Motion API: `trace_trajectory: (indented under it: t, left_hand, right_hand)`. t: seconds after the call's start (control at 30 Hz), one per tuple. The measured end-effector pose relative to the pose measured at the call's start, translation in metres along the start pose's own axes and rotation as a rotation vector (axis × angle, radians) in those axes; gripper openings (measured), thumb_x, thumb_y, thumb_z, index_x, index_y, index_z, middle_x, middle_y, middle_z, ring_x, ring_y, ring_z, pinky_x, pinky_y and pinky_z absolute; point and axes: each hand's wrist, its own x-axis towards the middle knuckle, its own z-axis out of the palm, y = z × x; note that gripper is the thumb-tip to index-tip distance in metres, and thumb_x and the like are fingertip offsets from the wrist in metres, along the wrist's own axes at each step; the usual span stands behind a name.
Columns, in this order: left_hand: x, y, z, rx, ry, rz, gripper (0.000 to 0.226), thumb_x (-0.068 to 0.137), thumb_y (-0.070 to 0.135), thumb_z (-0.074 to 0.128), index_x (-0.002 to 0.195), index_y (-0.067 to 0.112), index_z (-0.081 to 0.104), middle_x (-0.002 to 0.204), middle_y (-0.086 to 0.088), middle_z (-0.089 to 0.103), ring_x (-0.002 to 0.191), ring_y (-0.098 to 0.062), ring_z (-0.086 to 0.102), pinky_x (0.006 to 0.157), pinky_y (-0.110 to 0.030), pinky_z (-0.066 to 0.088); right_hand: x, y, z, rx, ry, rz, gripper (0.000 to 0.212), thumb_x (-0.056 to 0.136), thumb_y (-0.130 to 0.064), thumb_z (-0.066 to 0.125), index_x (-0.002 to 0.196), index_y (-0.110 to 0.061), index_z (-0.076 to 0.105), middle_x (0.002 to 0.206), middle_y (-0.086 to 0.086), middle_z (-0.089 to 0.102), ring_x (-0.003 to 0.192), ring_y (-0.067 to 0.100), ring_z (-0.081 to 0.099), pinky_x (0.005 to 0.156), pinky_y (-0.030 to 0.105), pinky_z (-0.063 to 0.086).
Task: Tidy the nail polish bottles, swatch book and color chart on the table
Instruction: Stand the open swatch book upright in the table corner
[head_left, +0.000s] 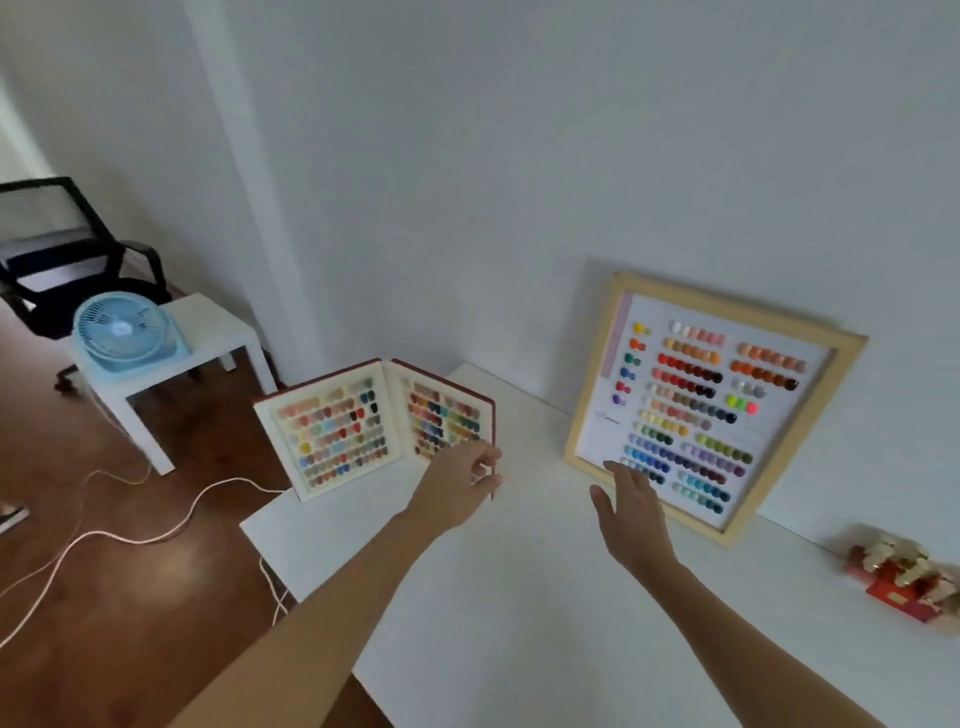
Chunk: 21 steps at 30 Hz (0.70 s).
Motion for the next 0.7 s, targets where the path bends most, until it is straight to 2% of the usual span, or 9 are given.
trace_trajectory:
  t: [0.1,0.23,0.37,0.47,0.57,0.63,0.7]
  left_hand:
    - [-0.009,-0.05,-0.063,0.106,0.091,-0.028,0.021,0.087,0.019,0.064,0.107,0.018,0.063,0.103,0.0,0.063,0.089,-0.009,0.056,0.082,-0.022,0.043]
    - [-0.008,-0.099,-0.134,0.263,0.229,-0.103,0.031,0.084,0.016,0.065,0.115,0.011,0.06,0.121,-0.011,0.057,0.114,-0.025,0.051,0.097,-0.028,0.035]
    - [0.006,-0.125,-0.179,0.408,0.305,-0.112,0.043,0.082,0.015,0.064,0.123,0.009,0.053,0.131,-0.014,0.049,0.125,-0.031,0.041,0.103,-0.041,0.036]
    - [0.022,-0.14,-0.195,0.559,0.278,-0.172,0.052,0.084,0.021,0.063,0.132,0.014,0.045,0.141,-0.013,0.042,0.132,-0.031,0.036,0.107,-0.049,0.036]
    - [0.037,-0.153,-0.203,0.639,0.183,-0.26,0.05,0.086,0.028,0.059,0.131,0.016,0.041,0.128,-0.012,0.054,0.12,-0.032,0.048,0.101,-0.048,0.037]
    - [0.045,-0.162,-0.207,0.673,0.124,-0.282,0.039,0.089,0.028,0.054,0.124,0.016,0.045,0.11,-0.01,0.063,0.104,-0.03,0.059,0.091,-0.044,0.043]
    - [0.052,-0.17,-0.209,0.669,0.079,-0.285,0.028,0.092,0.025,0.049,0.118,0.016,0.05,0.101,-0.009,0.066,0.092,-0.028,0.063,0.079,-0.04,0.051]
  right_hand:
    - [0.009,-0.062,0.026,0.035,-0.042,-0.071,0.044,0.097,-0.028,0.044,0.137,-0.011,0.037,0.142,0.016,0.04,0.13,0.032,0.04,0.108,0.045,0.036]
    - [0.026,-0.126,0.05,0.035,-0.054,-0.119,0.05,0.097,-0.028,0.044,0.143,-0.014,0.028,0.148,0.014,0.031,0.135,0.031,0.035,0.11,0.044,0.034]
    - [0.046,-0.16,0.06,-0.003,-0.065,-0.103,0.054,0.097,-0.027,0.046,0.144,-0.019,0.023,0.149,0.014,0.028,0.134,0.035,0.036,0.109,0.051,0.037]
    - [0.065,-0.168,0.061,-0.043,-0.078,-0.091,0.054,0.097,-0.028,0.046,0.145,-0.019,0.022,0.15,0.014,0.027,0.133,0.036,0.036,0.106,0.053,0.038]
    - [0.085,-0.168,0.062,-0.086,-0.095,-0.097,0.05,0.097,-0.03,0.045,0.142,-0.018,0.027,0.142,0.016,0.039,0.127,0.035,0.044,0.102,0.049,0.044]
    - [0.097,-0.166,0.063,-0.083,-0.116,-0.111,0.04,0.097,-0.028,0.046,0.133,-0.015,0.039,0.126,0.014,0.057,0.107,0.03,0.059,0.088,0.04,0.052]
    - [0.11,-0.162,0.065,-0.097,-0.167,-0.145,0.024,0.097,-0.028,0.046,0.114,-0.012,0.052,0.107,0.01,0.068,0.083,0.022,0.065,0.069,0.028,0.055]
